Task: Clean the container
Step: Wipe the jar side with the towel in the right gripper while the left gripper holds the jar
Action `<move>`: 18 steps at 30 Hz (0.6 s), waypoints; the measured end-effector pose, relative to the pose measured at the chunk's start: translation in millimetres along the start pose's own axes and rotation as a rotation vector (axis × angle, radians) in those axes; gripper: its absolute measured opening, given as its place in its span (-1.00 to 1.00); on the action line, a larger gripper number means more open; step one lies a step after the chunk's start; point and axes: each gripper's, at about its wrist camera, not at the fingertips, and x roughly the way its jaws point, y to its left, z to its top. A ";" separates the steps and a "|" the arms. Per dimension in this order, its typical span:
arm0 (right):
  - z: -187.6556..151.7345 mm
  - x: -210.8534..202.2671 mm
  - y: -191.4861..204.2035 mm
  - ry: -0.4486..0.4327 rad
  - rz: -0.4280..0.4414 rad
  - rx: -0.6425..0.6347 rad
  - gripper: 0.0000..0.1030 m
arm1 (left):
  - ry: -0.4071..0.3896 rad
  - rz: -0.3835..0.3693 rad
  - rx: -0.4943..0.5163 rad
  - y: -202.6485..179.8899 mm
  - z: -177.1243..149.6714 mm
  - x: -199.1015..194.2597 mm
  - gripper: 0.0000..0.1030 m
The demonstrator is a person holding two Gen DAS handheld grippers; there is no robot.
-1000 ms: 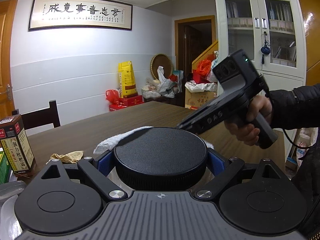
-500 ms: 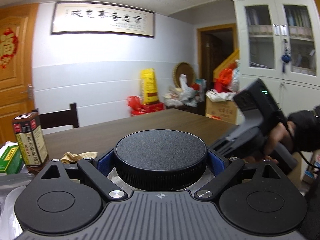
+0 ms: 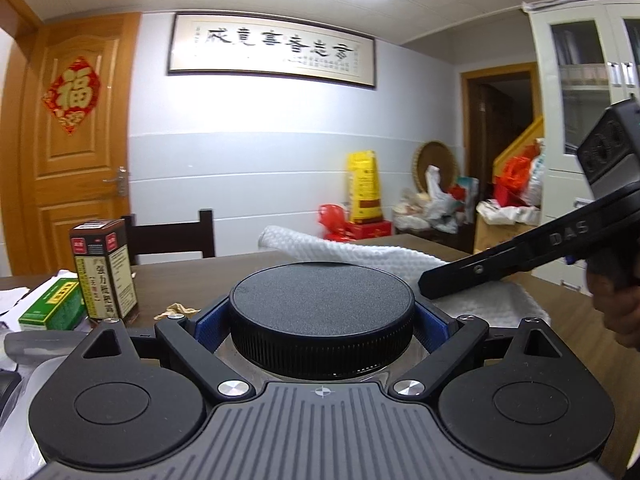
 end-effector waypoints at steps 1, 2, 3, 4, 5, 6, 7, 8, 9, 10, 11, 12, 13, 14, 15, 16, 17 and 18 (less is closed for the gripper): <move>-1.7 1.8 0.5 0.006 -0.001 -0.002 -0.82 | -0.004 0.014 -0.001 -2.2 -0.3 0.3 0.85; -4.0 4.4 0.1 0.016 -0.006 -0.003 -0.82 | -0.006 0.026 -0.004 -4.3 -0.6 0.4 0.85; -6.9 7.8 0.1 0.030 -0.017 -0.005 -0.82 | -0.009 0.037 -0.007 -6.3 -0.6 0.6 0.85; -10.6 11.4 0.0 0.045 -0.026 -0.009 -0.82 | -0.011 0.049 -0.009 -8.3 -0.8 0.7 0.85; -14.4 15.0 -0.2 0.061 -0.034 -0.014 -0.82 | -0.013 0.059 -0.011 -9.9 -1.0 0.6 0.85; -18.2 18.2 -1.0 0.077 -0.036 -0.008 -0.82 | -0.016 0.069 -0.012 -11.2 -1.1 0.7 0.85; -22.0 21.0 -2.1 0.092 -0.036 0.003 -0.82 | -0.019 0.079 -0.014 -12.4 -1.2 0.7 0.85; -26.4 23.7 -3.0 0.103 -0.040 0.008 -0.82 | -0.021 0.086 -0.015 -13.2 -1.6 0.5 0.85; -30.5 26.2 -4.2 0.116 -0.045 0.014 -0.82 | -0.024 0.092 -0.015 -13.6 -2.2 0.0 0.85; -34.4 28.6 -5.4 0.129 -0.050 0.020 -0.82 | -0.027 0.097 -0.015 -14.1 -2.8 -0.4 0.85; -38.4 31.0 -6.7 0.143 -0.055 0.027 -0.82 | -0.021 0.090 -0.006 -13.5 -1.8 -0.7 0.85; -41.2 32.2 -7.5 0.151 -0.059 0.031 -0.82 | -0.010 0.075 0.009 -12.1 0.2 -0.9 0.86; -42.6 32.1 -8.0 0.153 -0.060 0.033 -0.82 | 0.001 0.060 0.024 -10.8 2.2 -1.2 0.92; -43.2 31.2 -8.0 0.151 -0.061 0.035 -0.82 | 0.012 0.045 0.038 -9.5 4.1 -1.4 0.95; -43.1 29.9 -8.1 0.148 -0.061 0.037 -0.82 | 0.023 0.030 0.053 -8.1 6.1 -1.6 0.98; -42.7 28.4 -8.4 0.145 -0.060 0.037 -0.82 | 0.034 0.015 0.068 -6.8 8.1 -1.9 1.00; -42.2 27.0 -8.5 0.141 -0.061 0.037 -0.82 | 0.045 0.000 0.083 -5.5 10.1 -2.1 1.00; -41.7 25.7 -8.5 0.138 -0.064 0.036 -0.82 | 0.056 -0.015 0.098 -4.1 12.1 -2.3 1.00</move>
